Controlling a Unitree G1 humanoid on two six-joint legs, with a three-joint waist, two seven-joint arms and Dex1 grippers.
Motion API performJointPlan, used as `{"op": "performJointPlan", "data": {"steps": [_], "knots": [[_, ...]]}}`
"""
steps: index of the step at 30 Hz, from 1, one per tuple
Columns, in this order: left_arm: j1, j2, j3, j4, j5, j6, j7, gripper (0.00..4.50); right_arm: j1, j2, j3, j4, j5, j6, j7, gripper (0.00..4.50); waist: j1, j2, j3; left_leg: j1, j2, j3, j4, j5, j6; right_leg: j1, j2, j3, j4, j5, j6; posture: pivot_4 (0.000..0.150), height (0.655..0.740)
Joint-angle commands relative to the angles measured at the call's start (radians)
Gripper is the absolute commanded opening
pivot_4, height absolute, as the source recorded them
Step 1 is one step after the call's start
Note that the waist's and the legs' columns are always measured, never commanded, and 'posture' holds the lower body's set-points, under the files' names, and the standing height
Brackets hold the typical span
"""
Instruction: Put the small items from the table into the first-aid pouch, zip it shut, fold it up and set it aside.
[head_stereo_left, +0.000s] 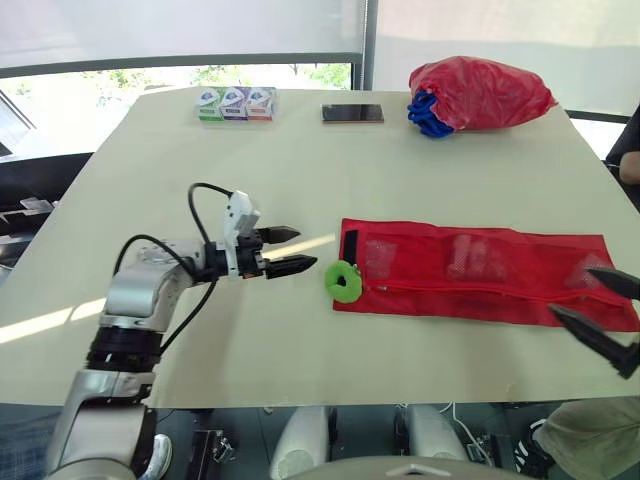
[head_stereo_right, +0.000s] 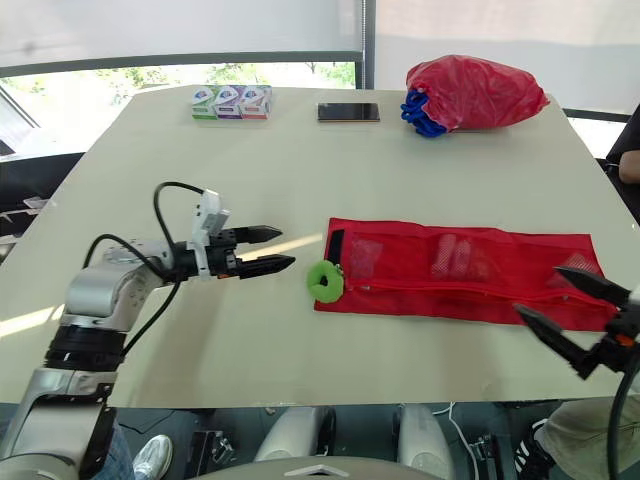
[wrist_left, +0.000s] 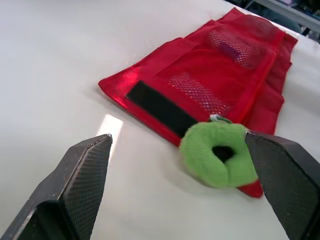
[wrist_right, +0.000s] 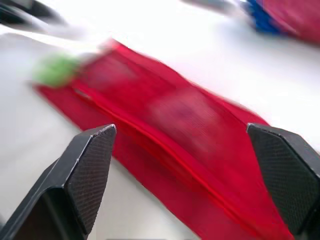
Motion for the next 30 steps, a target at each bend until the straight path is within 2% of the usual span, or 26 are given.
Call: {"op": "performJointPlan", "data": {"steps": [1,10,18,22,29,30], "knots": [[-0.030,-0.025,-0.014,0.005,-0.017,0.123,0.043,4.50,-0.032,0.002,0.039,-0.100,0.090,0.024,-0.082,4.46,-0.001,-0.003,0.001,0.000,0.000,0.000,0.000,0.000,0.000,0.000,0.000,0.000,0.000,0.000,0.000,0.150,0.7400],[-0.116,-0.192,-0.027,0.045,-0.003,0.344,0.250,4.50,-0.123,-0.016,0.182,-0.177,0.143,0.026,-0.187,4.46,0.004,-0.005,0.000,-0.002,-0.001,-0.002,0.002,0.000,0.000,0.000,-0.001,-0.002,0.000,0.000,0.000,0.150,0.7400],[-0.151,-0.290,-0.146,0.090,0.158,0.288,0.419,4.50,-0.189,-0.020,0.279,-0.182,0.130,0.015,-0.230,4.46,0.009,-0.003,-0.006,-0.001,-0.002,-0.002,0.002,0.000,0.000,0.001,-0.002,-0.002,0.001,0.000,0.000,0.150,0.7400],[-0.170,-0.336,-0.188,0.147,0.222,0.243,0.458,4.50,-0.208,-0.021,0.307,-0.182,0.124,0.013,-0.243,4.46,0.009,0.000,-0.009,0.001,-0.003,-0.002,0.002,0.000,0.000,0.002,-0.002,-0.001,0.001,0.000,0.000,0.150,0.7400],[-0.181,-0.371,-0.219,0.193,0.263,0.276,0.460,4.50,-0.240,-0.023,0.337,-0.184,0.118,0.008,-0.262,4.46,0.009,0.002,-0.013,0.007,-0.004,-0.002,0.001,0.000,0.000,0.009,-0.002,-0.001,-0.001,-0.001,0.001,0.150,0.7400],[-0.183,-0.375,-0.213,0.200,0.262,0.275,0.458,4.25,-0.244,-0.022,0.342,-0.184,0.116,0.007,-0.265,4.49,0.009,0.002,-0.014,0.011,-0.004,-0.002,0.001,0.000,0.001,0.013,-0.002,-0.001,-0.002,-0.001,0.001,0.150,0.7400]]}}
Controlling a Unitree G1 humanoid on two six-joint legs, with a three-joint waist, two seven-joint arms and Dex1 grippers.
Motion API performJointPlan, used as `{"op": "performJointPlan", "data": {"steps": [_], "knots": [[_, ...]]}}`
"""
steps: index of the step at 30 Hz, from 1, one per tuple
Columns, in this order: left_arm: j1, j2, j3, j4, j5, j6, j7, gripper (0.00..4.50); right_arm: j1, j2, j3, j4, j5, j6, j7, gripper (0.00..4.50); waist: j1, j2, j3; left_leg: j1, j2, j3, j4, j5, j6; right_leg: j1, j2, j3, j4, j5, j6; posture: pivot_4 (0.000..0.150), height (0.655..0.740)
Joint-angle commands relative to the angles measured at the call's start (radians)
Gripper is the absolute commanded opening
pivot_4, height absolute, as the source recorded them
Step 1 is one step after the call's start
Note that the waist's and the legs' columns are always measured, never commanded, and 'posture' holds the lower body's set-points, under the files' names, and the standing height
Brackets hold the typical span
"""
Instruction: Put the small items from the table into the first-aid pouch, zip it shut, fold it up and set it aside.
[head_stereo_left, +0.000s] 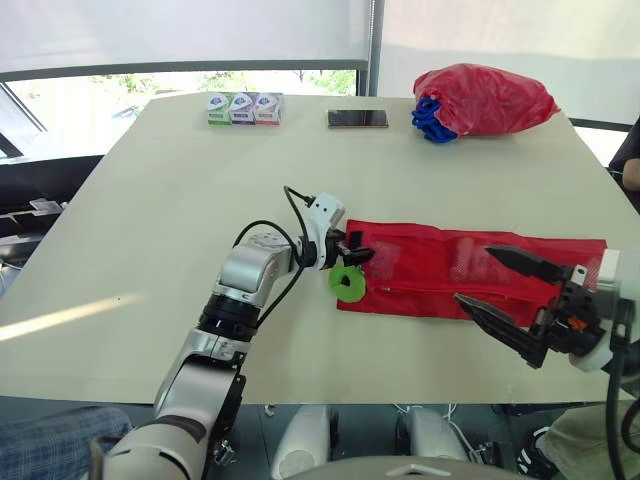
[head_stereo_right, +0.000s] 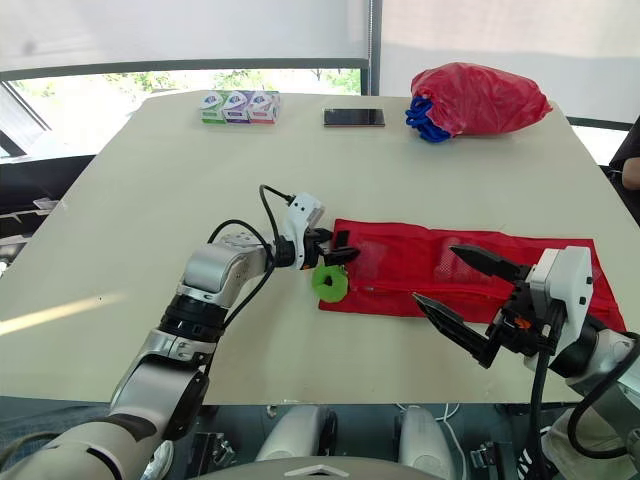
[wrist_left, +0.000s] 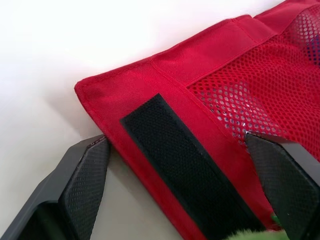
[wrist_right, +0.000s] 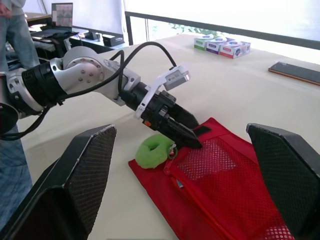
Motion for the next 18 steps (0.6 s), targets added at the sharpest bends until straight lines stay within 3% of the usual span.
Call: {"op": "performJointPlan", "data": {"steps": [1,8,10,12,18], "knots": [[0.028,-0.019,-0.031,0.094,0.027,0.046,0.013,3.99,-0.019,-0.004,0.005,-0.030,0.001,-0.023,-0.012,4.50,-0.001,0.000,-0.001,0.000,0.000,0.000,0.000,0.000,0.000,0.000,0.000,0.000,0.000,0.000,0.000,0.150,0.7400],[0.022,-0.028,0.005,0.099,0.022,0.058,0.011,1.65,-0.039,0.004,0.030,-0.032,-0.004,-0.026,-0.033,4.50,-0.002,0.000,-0.002,0.000,0.001,0.000,0.000,0.000,0.001,0.000,0.000,0.000,-0.001,0.000,0.000,0.150,0.7400],[0.014,-0.033,0.033,0.112,0.014,0.070,0.026,0.66,-0.047,0.007,0.035,-0.031,-0.003,-0.027,-0.040,4.50,-0.004,0.000,-0.002,0.000,0.001,0.000,0.000,0.000,0.001,0.000,0.000,0.000,0.000,0.000,0.000,0.150,0.7400],[0.006,-0.036,0.060,0.112,-0.003,0.084,0.025,0.08,-0.052,0.006,0.040,-0.031,-0.003,-0.026,-0.044,4.50,-0.006,0.000,-0.002,0.000,0.001,0.000,0.000,0.000,0.001,0.000,0.000,0.000,0.000,0.000,0.000,0.150,0.7400],[-0.013,-0.043,0.178,0.038,-0.108,0.192,0.023,0.03,-0.090,-0.001,0.118,-0.023,-0.055,0.008,-0.091,4.50,-0.010,-0.001,0.000,0.000,0.002,0.000,-0.001,0.000,0.001,-0.001,0.000,0.000,0.000,0.000,0.000,0.150,0.7400]]}}
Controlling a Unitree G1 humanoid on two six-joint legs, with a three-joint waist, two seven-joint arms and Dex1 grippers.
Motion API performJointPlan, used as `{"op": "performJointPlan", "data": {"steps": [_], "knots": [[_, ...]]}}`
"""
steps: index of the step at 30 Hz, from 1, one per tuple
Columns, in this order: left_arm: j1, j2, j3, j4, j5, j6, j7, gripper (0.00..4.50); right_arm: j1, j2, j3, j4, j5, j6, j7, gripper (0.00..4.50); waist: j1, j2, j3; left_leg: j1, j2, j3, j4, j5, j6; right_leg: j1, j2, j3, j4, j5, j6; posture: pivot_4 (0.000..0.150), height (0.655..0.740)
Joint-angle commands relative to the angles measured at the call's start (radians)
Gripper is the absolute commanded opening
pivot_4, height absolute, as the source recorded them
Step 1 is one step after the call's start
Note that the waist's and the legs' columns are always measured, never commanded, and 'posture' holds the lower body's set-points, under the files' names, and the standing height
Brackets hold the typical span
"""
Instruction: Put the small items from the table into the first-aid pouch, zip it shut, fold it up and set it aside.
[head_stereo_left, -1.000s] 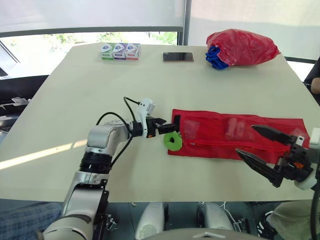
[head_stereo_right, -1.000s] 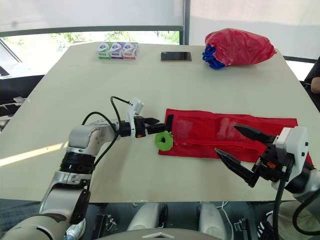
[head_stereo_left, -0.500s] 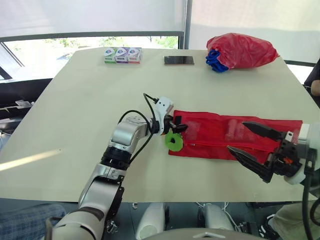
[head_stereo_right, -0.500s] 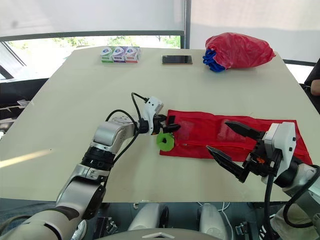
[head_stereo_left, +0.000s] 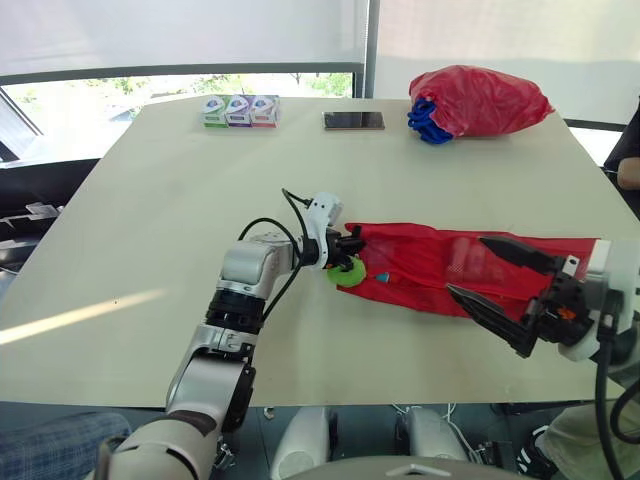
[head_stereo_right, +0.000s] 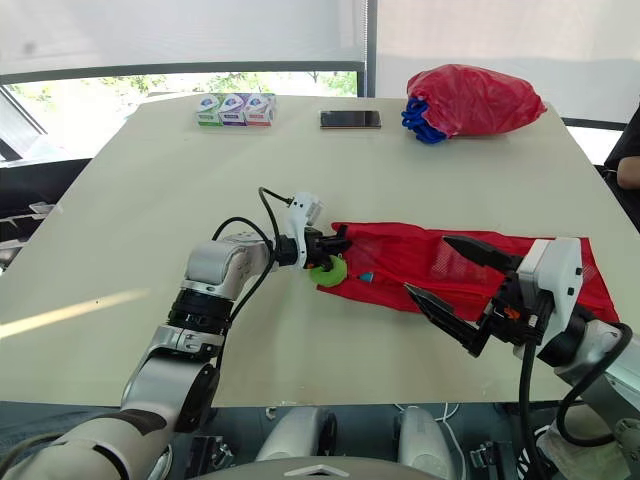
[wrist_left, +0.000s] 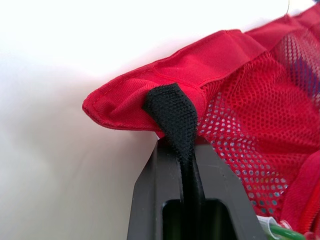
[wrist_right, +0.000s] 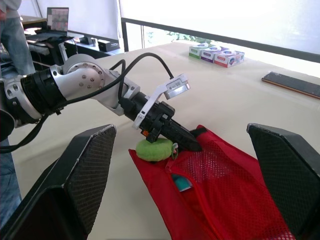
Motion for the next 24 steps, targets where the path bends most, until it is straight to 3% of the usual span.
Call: {"op": "performJointPlan", "data": {"steps": [1,8,14,24], "knots": [[0.013,0.010,0.045,-0.033,-0.035,0.090,0.027,0.03,-0.033,-0.002,0.061,-0.021,-0.040,0.014,-0.041,4.50,-0.004,-0.001,0.001,0.000,0.000,0.000,0.000,0.000,0.000,0.000,0.000,0.000,0.000,0.000,0.000,0.150,0.7400],[0.019,0.009,0.105,-0.104,-0.088,0.174,0.071,0.03,-0.233,0.047,0.381,0.059,-0.169,0.088,-0.065,4.50,-0.021,-0.004,0.006,-0.002,0.001,0.000,-0.001,0.000,0.000,-0.004,0.000,0.001,0.001,0.000,0.000,0.150,0.7400],[-0.004,-0.029,0.134,-0.103,-0.111,0.245,0.140,0.03,-0.487,0.102,0.661,0.287,-0.408,0.076,0.022,4.50,-0.021,-0.006,0.008,-0.004,0.000,0.001,-0.001,0.001,-0.001,-0.006,0.000,0.001,0.001,0.000,0.000,0.150,0.7400],[-0.014,-0.039,0.144,-0.096,-0.126,0.268,0.171,0.03,-0.654,0.253,0.833,0.547,-0.570,0.030,0.151,4.50,-0.019,-0.006,0.009,-0.005,-0.001,0.000,-0.001,0.004,-0.006,-0.008,-0.001,0.001,0.002,0.000,0.000,0.150,0.7400]]}}
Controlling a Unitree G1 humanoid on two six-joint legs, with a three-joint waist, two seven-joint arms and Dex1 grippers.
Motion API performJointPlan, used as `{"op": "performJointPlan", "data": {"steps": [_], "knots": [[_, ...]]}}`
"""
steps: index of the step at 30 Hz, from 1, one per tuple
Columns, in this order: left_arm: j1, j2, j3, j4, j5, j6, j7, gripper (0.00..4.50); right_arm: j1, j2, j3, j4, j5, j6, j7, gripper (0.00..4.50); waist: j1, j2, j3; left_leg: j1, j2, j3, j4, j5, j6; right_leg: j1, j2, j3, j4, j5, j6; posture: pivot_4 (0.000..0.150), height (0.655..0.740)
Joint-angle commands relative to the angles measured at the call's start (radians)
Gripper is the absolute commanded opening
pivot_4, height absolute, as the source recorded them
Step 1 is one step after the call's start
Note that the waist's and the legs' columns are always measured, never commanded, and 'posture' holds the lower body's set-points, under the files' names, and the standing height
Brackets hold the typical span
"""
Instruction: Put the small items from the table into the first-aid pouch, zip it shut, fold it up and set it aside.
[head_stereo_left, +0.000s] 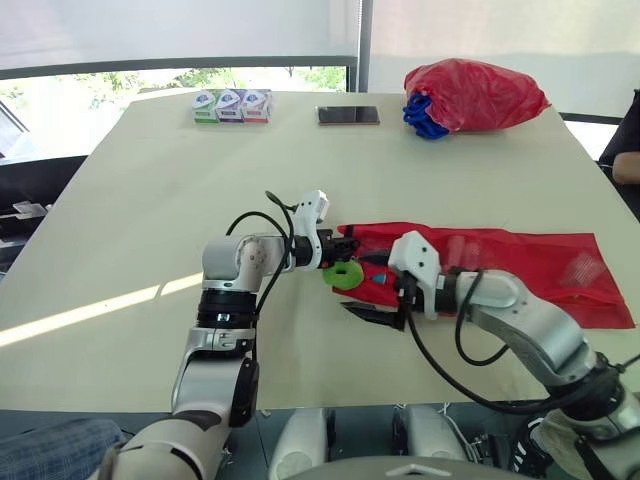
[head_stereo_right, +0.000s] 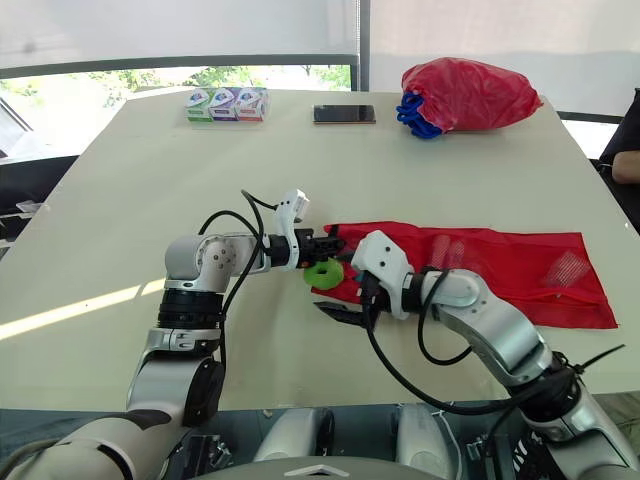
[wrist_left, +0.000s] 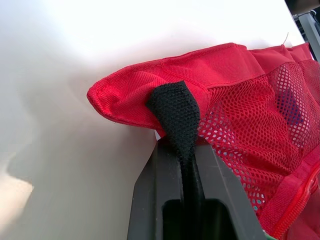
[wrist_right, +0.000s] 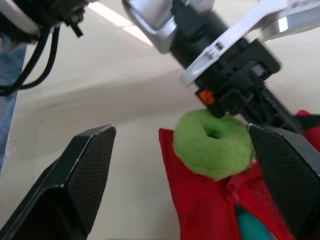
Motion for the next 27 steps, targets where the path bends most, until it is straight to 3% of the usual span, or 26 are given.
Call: {"op": "performJointPlan", "data": {"steps": [1,6,7,11,14,16,18,26,27], "knots": [[-0.009,-0.005,0.002,-0.002,-0.010,0.008,0.012,0.03,-0.032,0.029,0.022,0.060,-0.064,-0.037,0.029,4.50,0.000,0.000,0.000,0.000,0.000,0.000,0.000,0.000,0.000,0.000,0.000,0.000,0.000,0.000,0.000,0.150,0.7400],[-0.008,-0.006,0.011,-0.012,-0.025,0.016,0.008,0.03,-0.027,0.044,0.030,0.137,-0.155,-0.061,0.028,4.50,-0.001,0.000,0.000,0.000,0.000,0.000,0.000,0.000,-0.001,0.000,0.000,0.000,0.000,0.000,0.000,0.150,0.7400],[-0.004,-0.007,0.012,-0.016,-0.029,0.018,0.007,0.01,-0.021,0.049,0.027,0.143,-0.160,-0.059,0.030,4.25,-0.001,0.000,0.000,0.000,0.000,0.000,0.000,0.001,-0.001,0.000,0.000,0.000,0.000,0.000,0.000,0.150,0.7400],[0.006,-0.005,0.015,-0.025,-0.035,0.020,0.015,0.00,0.001,0.073,0.008,0.148,-0.165,-0.062,0.034,2.91,-0.001,0.000,0.000,0.000,0.000,0.000,0.000,0.001,-0.001,0.000,0.000,0.000,0.000,0.000,0.000,0.150,0.7400],[0.012,0.002,0.012,-0.022,-0.033,0.012,0.016,0.00,0.019,0.101,-0.029,0.126,-0.123,-0.040,0.046,1.66,-0.002,0.000,0.000,0.000,0.000,0.000,0.000,0.001,-0.002,0.000,0.000,0.000,0.000,0.000,0.000,0.150,0.7400],[0.013,0.005,0.009,-0.019,-0.032,0.007,0.015,0.00,0.032,0.109,-0.050,0.110,-0.096,-0.014,0.059,0.57,-0.003,0.000,0.000,0.000,0.000,0.000,0.000,0.001,-0.002,0.000,0.000,0.000,0.000,0.000,0.000,0.150,0.7400],[0.012,0.008,0.004,-0.014,-0.030,0.001,0.013,0.00,0.042,0.113,-0.066,0.099,-0.075,0.006,0.069,0.04,-0.003,0.000,0.000,0.000,0.000,0.000,0.000,0.001,-0.002,0.000,0.000,0.000,0.000,0.000,0.000,0.150,0.7400],[0.007,0.008,-0.004,0.007,-0.024,-0.021,0.010,0.00,0.060,0.133,-0.121,0.089,-0.015,0.080,0.080,0.04,-0.001,0.001,0.001,0.000,0.000,0.000,-0.001,0.001,-0.002,0.000,0.000,0.000,0.000,0.000,0.000,0.150,0.7400],[0.007,0.008,-0.004,0.010,-0.024,-0.024,0.010,0.00,0.057,0.134,-0.126,0.084,-0.002,0.093,0.089,0.74,-0.001,0.001,0.001,0.000,0.000,0.000,-0.001,0.001,-0.001,0.000,0.000,0.000,0.000,0.000,0.000,0.150,0.7400]]}}
